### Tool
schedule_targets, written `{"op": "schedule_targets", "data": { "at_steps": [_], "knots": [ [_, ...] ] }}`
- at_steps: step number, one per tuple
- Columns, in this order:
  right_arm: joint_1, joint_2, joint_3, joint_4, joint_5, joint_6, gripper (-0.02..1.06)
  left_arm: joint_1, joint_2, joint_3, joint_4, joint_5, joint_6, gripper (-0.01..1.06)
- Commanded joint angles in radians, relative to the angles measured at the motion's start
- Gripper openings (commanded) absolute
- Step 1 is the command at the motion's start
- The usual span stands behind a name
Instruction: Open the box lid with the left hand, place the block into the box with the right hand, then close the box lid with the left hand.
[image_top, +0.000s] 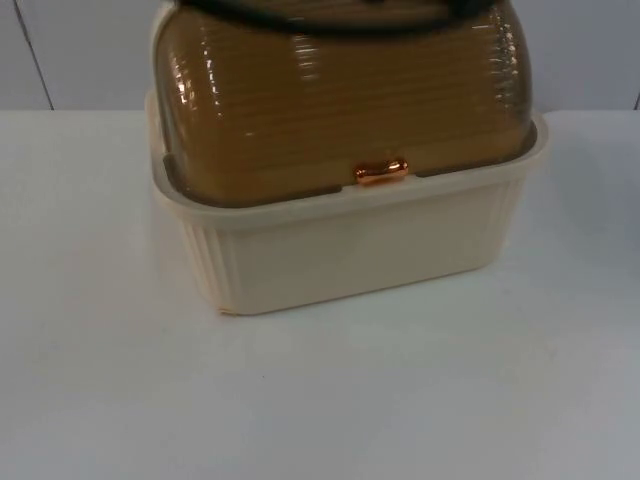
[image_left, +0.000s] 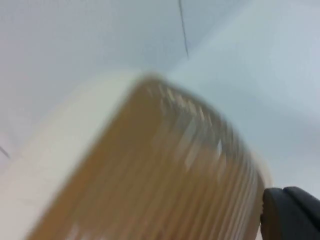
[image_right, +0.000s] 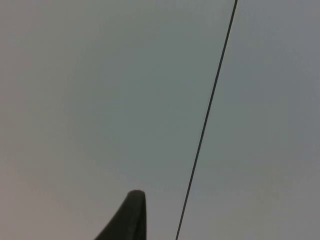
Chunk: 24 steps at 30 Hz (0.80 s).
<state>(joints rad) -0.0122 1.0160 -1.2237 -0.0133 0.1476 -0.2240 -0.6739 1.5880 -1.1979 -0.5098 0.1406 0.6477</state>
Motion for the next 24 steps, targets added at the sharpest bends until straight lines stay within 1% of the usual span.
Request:
{"op": "schedule_targets", "data": {
  "at_steps": [1,3,5,6,7,10,11,12,14,15,16,17,18,20,21,24],
  "knots": [
    [0.002,-0.008,-0.003,-0.011,-0.004,-0.004,1.05,0.016,-0.046,0.004,-0.067,-0.026,-0.017,0.00],
    [0.002,-0.008,-0.003,-0.011,-0.004,-0.004,1.05,0.066,-0.121,0.004,-0.090,-0.026,-0.036,0.00],
    [0.002,-0.008,-0.003,-0.011,-0.004,-0.004,1.05,0.130,-0.168,0.004,-0.107,-0.008,-0.074,0.00],
    [0.002,-0.008,-0.003,-0.011,-0.004,-0.004,1.05,0.130,-0.168,0.004,-0.107,-0.008,-0.074,0.00],
    [0.002,-0.008,-0.003,-0.011,-0.004,-0.004,1.05,0.186,-0.189,0.004,-0.107,0.010,-0.106,0.00],
    [0.002,-0.008,-0.003,-0.011,-0.004,-0.004,1.05,0.334,-0.205,0.004,-0.122,0.037,-0.150,0.00],
    [0.002,-0.008,-0.003,-0.011,-0.004,-0.004,1.05,0.334,-0.205,0.004,-0.122,0.037,-0.150,0.00],
    [0.002,-0.008,-0.003,-0.011,-0.004,-0.004,1.05,0.391,-0.205,-0.001,-0.119,0.053,-0.149,0.00],
    [0.002,-0.008,-0.003,-0.011,-0.004,-0.004,1.05,0.493,-0.198,-0.027,-0.112,0.100,-0.149,0.00],
    [0.002,-0.008,-0.003,-0.011,-0.004,-0.004,1.05,0.546,-0.191,-0.049,-0.083,0.140,-0.149,0.00],
    [0.002,-0.008,-0.003,-0.011,-0.004,-0.004,1.05,0.546,-0.191,-0.049,-0.083,0.140,-0.149,0.00],
    [0.002,-0.008,-0.003,-0.011,-0.004,-0.004,1.05,0.595,-0.179,-0.076,-0.056,0.193,-0.157,0.00],
    [0.002,-0.008,-0.003,-0.011,-0.004,-0.004,1.05,0.650,-0.159,-0.118,0.010,0.264,-0.188,0.00],
    [0.002,-0.008,-0.003,-0.011,-0.004,-0.001,1.05,0.681,-0.129,-0.182,0.116,0.340,-0.269,0.00],
    [0.002,-0.008,-0.003,-0.011,-0.004,-0.001,1.05,0.681,-0.129,-0.182,0.116,0.340,-0.269,0.00],
    [0.002,-0.008,-0.003,-0.011,-0.004,-0.001,1.05,0.657,-0.116,-0.233,0.297,0.378,-0.339,0.00]
  ]
}}
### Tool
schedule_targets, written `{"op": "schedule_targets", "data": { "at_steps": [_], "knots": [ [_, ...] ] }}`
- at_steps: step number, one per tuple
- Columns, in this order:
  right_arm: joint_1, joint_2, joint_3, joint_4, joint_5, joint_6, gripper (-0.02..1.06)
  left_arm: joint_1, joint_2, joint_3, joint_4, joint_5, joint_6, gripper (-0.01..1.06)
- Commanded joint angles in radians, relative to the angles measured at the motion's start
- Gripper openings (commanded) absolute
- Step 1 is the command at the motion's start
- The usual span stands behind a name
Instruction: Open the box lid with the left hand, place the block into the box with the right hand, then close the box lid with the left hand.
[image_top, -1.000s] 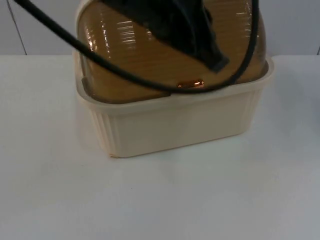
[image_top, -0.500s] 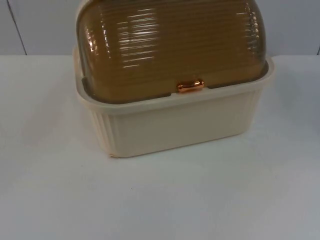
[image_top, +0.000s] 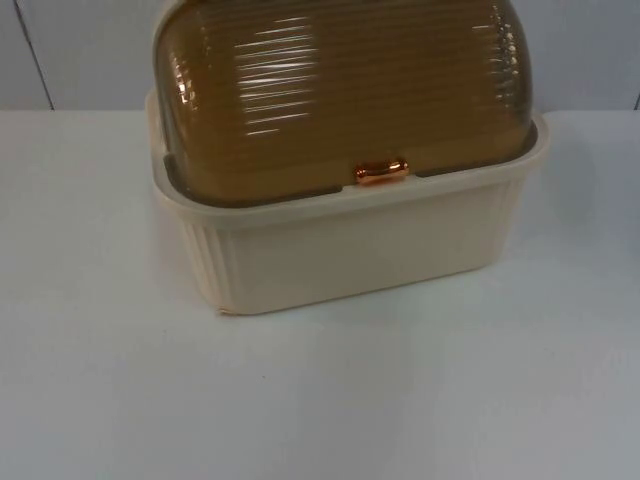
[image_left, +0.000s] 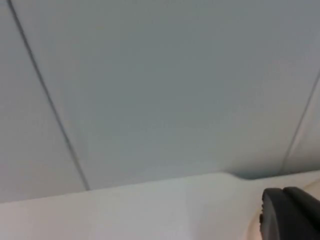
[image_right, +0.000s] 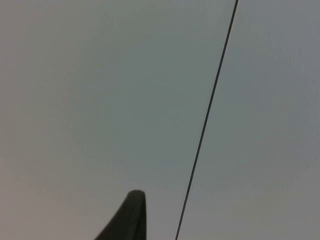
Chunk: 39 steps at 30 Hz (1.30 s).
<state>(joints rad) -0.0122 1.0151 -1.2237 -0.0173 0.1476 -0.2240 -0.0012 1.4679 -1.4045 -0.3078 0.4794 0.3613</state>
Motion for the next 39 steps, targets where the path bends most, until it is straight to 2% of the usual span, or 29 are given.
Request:
{"op": "schedule_targets", "data": {
  "at_steps": [1,2,3,4,7,9,14,20,29,31,34,36,37,39],
  "knots": [
    [0.002,-0.007,-0.003,-0.007,-0.004,-0.001,1.05,-0.031,0.004,-0.029,0.148,0.041,-0.087,0.00],
    [0.002,-0.007,-0.003,-0.007,-0.004,-0.001,1.05,-0.031,0.004,-0.029,0.148,0.041,-0.087,0.00],
    [0.002,-0.007,-0.003,-0.007,-0.004,-0.001,1.05,-0.043,0.004,-0.029,0.207,0.041,-0.131,0.00],
    [0.002,-0.007,-0.003,-0.007,-0.004,-0.001,1.05,-0.050,0.008,-0.029,0.251,0.048,-0.221,0.00],
    [0.002,-0.007,-0.003,-0.007,-0.004,-0.001,1.05,-0.044,0.025,-0.029,0.246,0.109,-0.271,0.00],
    [0.002,-0.007,-0.003,-0.007,-0.004,-0.001,1.05,-0.044,0.032,-0.029,0.243,0.133,-0.271,0.00],
    [0.002,-0.007,-0.003,-0.007,-0.004,-0.001,1.05,-0.044,0.026,-0.026,0.239,0.087,-0.265,0.00],
    [0.002,-0.007,-0.003,-0.002,-0.004,-0.001,1.05,-0.044,0.018,-0.017,0.244,0.140,-0.272,0.00],
    [0.002,-0.007,-0.003,-0.002,-0.002,0.018,1.05,-0.044,0.009,0.004,0.205,0.070,-0.265,0.01],
    [0.002,-0.007,-0.003,-0.002,0.015,0.036,1.05,-0.044,-0.003,0.004,0.203,0.046,-0.263,0.10],
    [0.002,-0.004,-0.003,-0.002,0.040,0.106,1.05,-0.044,-0.023,0.004,0.203,0.038,-0.263,0.37],
    [0.002,0.000,-0.003,-0.002,0.049,0.109,1.05,-0.044,-0.027,0.004,0.203,0.038,-0.261,0.40],
    [0.002,0.005,-0.003,-0.002,0.069,0.115,1.05,-0.044,-0.031,0.004,0.203,0.040,-0.261,0.46],
    [-0.016,0.026,-0.003,-0.002,0.130,0.162,1.05,-0.044,-0.046,0.004,0.203,0.040,-0.261,0.49]
  ]
}}
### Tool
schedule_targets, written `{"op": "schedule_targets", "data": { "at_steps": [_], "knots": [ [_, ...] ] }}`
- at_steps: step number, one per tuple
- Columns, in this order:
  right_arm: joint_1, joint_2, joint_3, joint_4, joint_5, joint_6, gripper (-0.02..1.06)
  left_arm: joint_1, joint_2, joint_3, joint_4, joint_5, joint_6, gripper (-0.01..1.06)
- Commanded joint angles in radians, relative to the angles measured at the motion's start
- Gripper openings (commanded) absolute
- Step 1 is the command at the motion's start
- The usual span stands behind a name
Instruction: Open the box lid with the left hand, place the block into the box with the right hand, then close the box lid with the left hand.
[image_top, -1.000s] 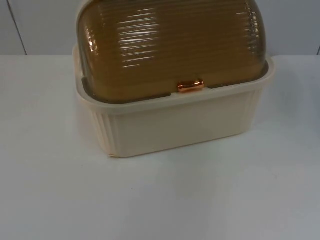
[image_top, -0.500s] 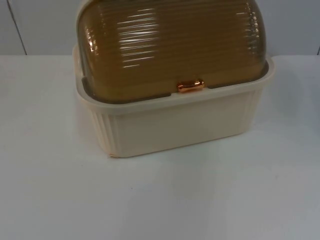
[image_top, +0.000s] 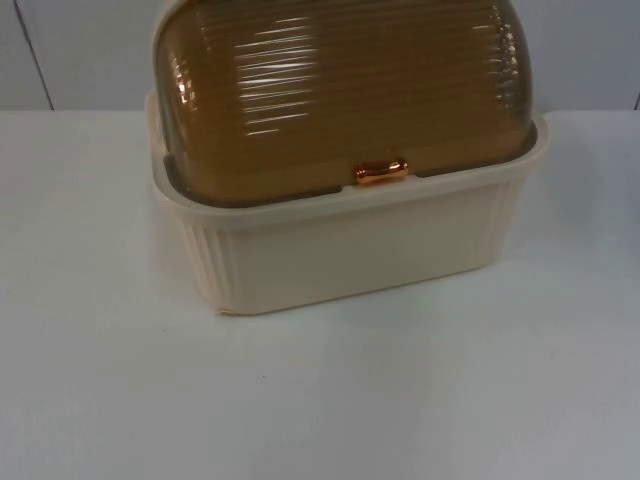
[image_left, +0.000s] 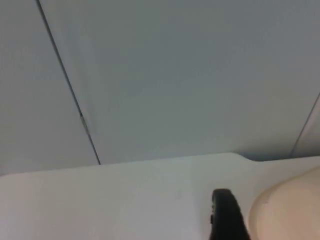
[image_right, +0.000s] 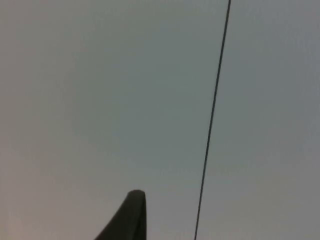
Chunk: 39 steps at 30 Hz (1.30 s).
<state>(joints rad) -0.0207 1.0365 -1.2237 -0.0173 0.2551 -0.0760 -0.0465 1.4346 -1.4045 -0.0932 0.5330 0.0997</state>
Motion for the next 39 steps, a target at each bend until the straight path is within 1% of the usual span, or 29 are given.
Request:
{"op": "schedule_targets", "data": {
  "at_steps": [1,2,5,7,8,9,10,11,12,13,14,15,16,18,19,24,34,39],
  "knots": [
    [-0.018,0.023,-0.003,-0.002,0.080,0.037,1.05,0.002,-0.021,0.003,-0.012,-0.016,0.001,0.49],
    [-0.034,0.043,-0.003,-0.002,0.129,0.053,1.05,-0.003,-0.028,0.003,-0.012,-0.016,0.001,0.49],
    [-0.051,0.074,-0.003,-0.002,0.152,0.067,1.05,-0.003,-0.044,0.003,-0.015,-0.017,0.018,0.49],
    [-0.069,0.111,-0.003,-0.006,0.267,0.061,1.05,-0.003,-0.060,0.003,-0.022,-0.015,0.027,0.51],
    [-0.069,0.111,-0.003,-0.006,0.267,0.061,1.05,-0.003,-0.060,0.003,-0.022,-0.015,0.027,0.51],
    [-0.072,0.122,-0.003,-0.006,0.289,0.061,1.05,-0.003,-0.065,0.003,-0.022,-0.017,0.027,0.52],
    [-0.077,0.146,-0.003,-0.008,0.372,0.051,1.05,-0.003,-0.074,0.003,-0.022,-0.017,0.027,0.61],
    [-0.077,0.158,-0.003,-0.004,0.395,0.035,1.05,-0.003,-0.079,0.003,-0.022,-0.017,0.027,0.70],
    [-0.077,0.160,-0.003,-0.004,0.398,0.032,1.05,-0.003,-0.081,0.003,-0.022,-0.017,0.027,0.81],
    [-0.077,0.160,-0.003,-0.004,0.398,0.032,1.05,-0.003,-0.081,0.003,-0.022,-0.017,0.027,0.81],
    [-0.077,0.162,-0.003,-0.002,0.390,0.032,1.05,-0.003,-0.081,0.003,-0.019,-0.004,0.027,0.89],
    [-0.077,0.160,-0.003,0.003,0.385,0.032,1.05,-0.003,-0.081,0.003,-0.019,0.005,0.027,0.94],
    [-0.075,0.157,-0.003,0.003,0.389,0.032,1.05,-0.003,-0.081,0.003,-0.014,0.028,0.027,1.04],
    [-0.075,0.157,-0.003,-0.004,0.405,0.032,1.05,-0.003,-0.084,0.003,-0.030,0.073,0.018,1.05],
    [-0.075,0.157,-0.003,-0.007,0.418,0.032,1.05,-0.003,-0.087,0.003,-0.041,0.082,0.009,1.05],
    [-0.075,0.157,-0.003,-0.007,0.419,0.032,1.05,-0.003,-0.089,0.003,-0.052,0.076,-0.030,1.05],
    [-0.075,0.157,-0.003,-0.007,0.423,0.038,1.05,-0.003,-0.091,0.003,-0.056,0.083,-0.030,1.05],
    [-0.075,0.157,-0.003,-0.002,0.471,0.043,1.05,-0.003,-0.091,0.003,-0.056,0.079,-0.030,1.05]
  ]
}}
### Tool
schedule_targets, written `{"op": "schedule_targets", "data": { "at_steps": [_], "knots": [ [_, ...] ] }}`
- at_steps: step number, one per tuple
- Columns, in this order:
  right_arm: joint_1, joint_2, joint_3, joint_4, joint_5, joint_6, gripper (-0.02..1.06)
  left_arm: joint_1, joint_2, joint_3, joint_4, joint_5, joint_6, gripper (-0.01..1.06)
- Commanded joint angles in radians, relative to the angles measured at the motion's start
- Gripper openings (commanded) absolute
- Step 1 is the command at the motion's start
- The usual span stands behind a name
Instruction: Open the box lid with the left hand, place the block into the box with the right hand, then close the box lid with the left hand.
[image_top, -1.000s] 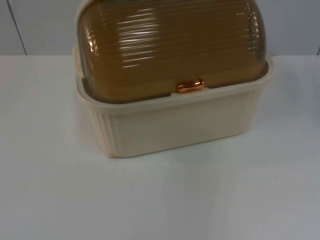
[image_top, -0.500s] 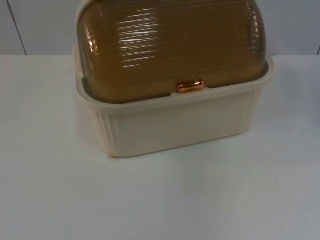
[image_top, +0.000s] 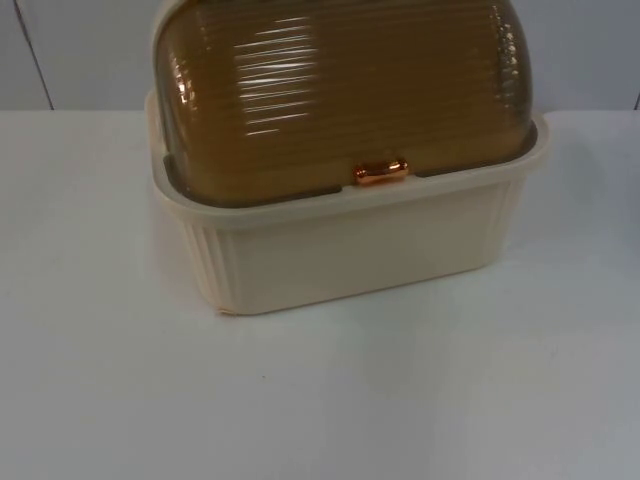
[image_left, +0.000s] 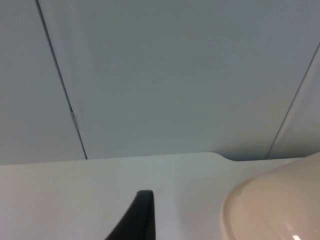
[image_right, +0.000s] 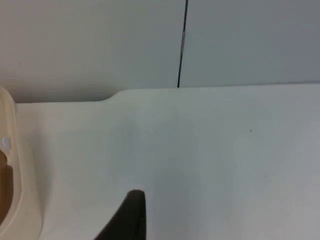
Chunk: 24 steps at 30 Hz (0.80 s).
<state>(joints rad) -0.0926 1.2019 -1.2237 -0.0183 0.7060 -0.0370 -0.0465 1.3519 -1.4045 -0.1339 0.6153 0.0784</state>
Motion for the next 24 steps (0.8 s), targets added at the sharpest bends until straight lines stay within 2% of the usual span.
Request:
{"op": "schedule_targets", "data": {
  "at_steps": [1,6,7,9,12,15,17,18,20,22,24],
  "knots": [
    [-0.004,-0.008,-0.003,-0.001,0.020,0.004,1.05,-0.003,-0.008,0.003,-0.015,-0.003,-0.008,1.05],
    [-0.004,-0.008,-0.003,0.002,-0.004,0.012,1.05,-0.003,-0.008,0.003,-0.005,0.039,-0.007,1.05],
    [-0.004,-0.008,-0.003,0.002,-0.006,0.044,1.05,-0.003,-0.008,0.003,-0.005,0.053,-0.006,1.05],
    [-0.004,-0.008,0.001,0.002,0.013,0.081,1.05,-0.003,-0.008,0.003,-0.014,0.076,0.002,1.05],
    [-0.004,-0.010,0.025,-0.001,0.030,0.082,1.05,-0.003,-0.008,0.003,-0.016,0.094,0.025,1.05],
    [-0.004,-0.034,0.118,-0.005,0.020,0.082,1.05,-0.003,-0.028,0.043,-0.027,0.121,0.083,1.05],
    [-0.004,-0.078,0.183,-0.005,-0.004,0.082,1.05,-0.003,-0.085,0.128,-0.041,0.102,0.084,1.05],
    [-0.004,-0.078,0.183,-0.005,-0.004,0.082,1.05,-0.003,-0.085,0.128,-0.041,0.102,0.084,1.05],
    [-0.004,-0.185,0.281,-0.005,-0.047,0.082,1.05,-0.003,-0.159,0.230,-0.035,0.050,0.087,1.05],
    [-0.004,-0.261,0.323,-0.015,-0.053,0.082,1.05,-0.003,-0.242,0.335,-0.009,-0.008,0.090,1.05],
    [-0.004,-0.302,0.338,-0.030,-0.046,0.086,1.05,-0.003,-0.289,0.369,-0.005,-0.021,0.090,1.05]
  ]
}}
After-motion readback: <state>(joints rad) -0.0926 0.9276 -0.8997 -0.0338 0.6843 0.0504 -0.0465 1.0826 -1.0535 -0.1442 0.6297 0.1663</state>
